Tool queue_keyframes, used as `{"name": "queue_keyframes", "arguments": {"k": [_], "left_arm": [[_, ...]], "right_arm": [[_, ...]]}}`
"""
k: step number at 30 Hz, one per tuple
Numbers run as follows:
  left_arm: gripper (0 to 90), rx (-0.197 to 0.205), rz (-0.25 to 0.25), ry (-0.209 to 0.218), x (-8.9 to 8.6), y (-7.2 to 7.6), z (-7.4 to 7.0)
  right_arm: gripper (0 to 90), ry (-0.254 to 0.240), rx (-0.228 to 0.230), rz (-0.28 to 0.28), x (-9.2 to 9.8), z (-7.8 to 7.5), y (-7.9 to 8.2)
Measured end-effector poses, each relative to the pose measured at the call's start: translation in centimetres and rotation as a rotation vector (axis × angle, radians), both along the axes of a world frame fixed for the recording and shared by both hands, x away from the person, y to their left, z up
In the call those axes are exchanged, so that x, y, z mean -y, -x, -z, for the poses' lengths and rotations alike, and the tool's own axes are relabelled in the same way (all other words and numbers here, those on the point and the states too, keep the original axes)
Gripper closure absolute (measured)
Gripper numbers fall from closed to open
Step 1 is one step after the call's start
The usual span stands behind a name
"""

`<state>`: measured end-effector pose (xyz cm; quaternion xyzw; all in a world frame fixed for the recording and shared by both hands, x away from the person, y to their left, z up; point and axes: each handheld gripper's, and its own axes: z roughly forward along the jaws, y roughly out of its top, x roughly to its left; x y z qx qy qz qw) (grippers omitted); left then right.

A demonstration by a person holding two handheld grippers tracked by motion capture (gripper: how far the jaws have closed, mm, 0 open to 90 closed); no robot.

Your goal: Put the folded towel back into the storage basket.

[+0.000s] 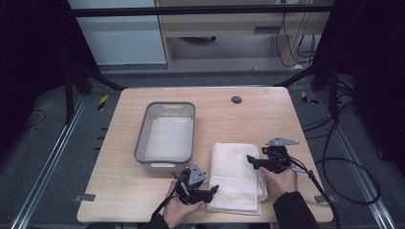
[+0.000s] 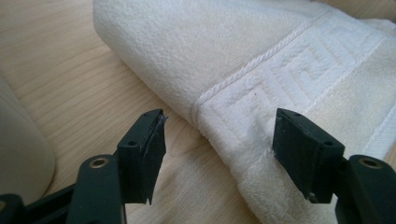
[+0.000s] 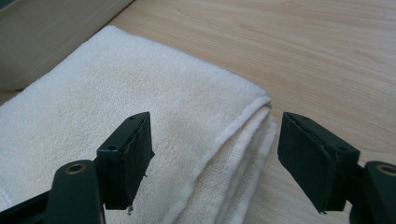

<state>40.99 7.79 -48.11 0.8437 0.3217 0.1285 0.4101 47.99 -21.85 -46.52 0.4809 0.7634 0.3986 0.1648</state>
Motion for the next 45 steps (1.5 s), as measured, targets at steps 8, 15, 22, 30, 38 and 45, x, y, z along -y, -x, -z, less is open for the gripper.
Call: {"name": "queue_keyframes", "arguments": {"k": [8,15,22,30,38,45], "left_arm": [[32.3,-0.022,0.001,-0.015,0.4,-0.3,0.8],[32.3,-0.043,-0.005,-0.013,0.6,-0.5,1.2],[35.4,-0.085,-0.001,-0.001,0.7,-0.9,1.5],[40.6,-0.132,0.009,0.022,0.8,-1.3,1.7],[52.3,-0.158,0.040,0.037,0.9,-1.3,1.7],[64.1,-0.207,0.051,0.061,0.9,-1.5,1.6]], "right_arm": [[28.3,0.016,-0.035,0.008,-0.5,1.0,-0.6],[28.8,0.036,-0.051,0.007,-0.7,1.5,-0.9],[30.4,0.018,-0.094,0.018,-0.8,2.0,-1.1],[35.1,-0.048,-0.143,0.012,-0.4,2.6,-1.4],[48.8,-0.082,-0.173,-0.014,-0.4,2.6,-1.5],[63.5,-0.117,-0.197,-0.029,-0.3,2.4,-1.6]]}}
